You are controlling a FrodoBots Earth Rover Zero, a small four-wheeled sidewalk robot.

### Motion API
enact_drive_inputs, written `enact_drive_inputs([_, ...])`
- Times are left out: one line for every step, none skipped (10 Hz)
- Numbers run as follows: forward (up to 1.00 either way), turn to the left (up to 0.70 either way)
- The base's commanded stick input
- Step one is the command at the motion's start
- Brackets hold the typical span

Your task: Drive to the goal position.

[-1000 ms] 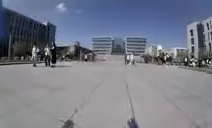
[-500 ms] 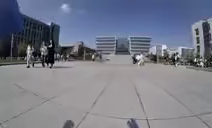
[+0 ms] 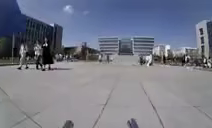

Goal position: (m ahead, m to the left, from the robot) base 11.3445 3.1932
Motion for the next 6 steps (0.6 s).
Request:
enact_drive_inputs([1.0, 0.0])
enact_drive_inputs([1.0, 0.0])
enact_drive_inputs([1.0, 0.0])
enact_drive_inputs([1.0, -0.02])
enact_drive_inputs([1.0, -0.04])
enact_drive_inputs([1.0, -0.37])
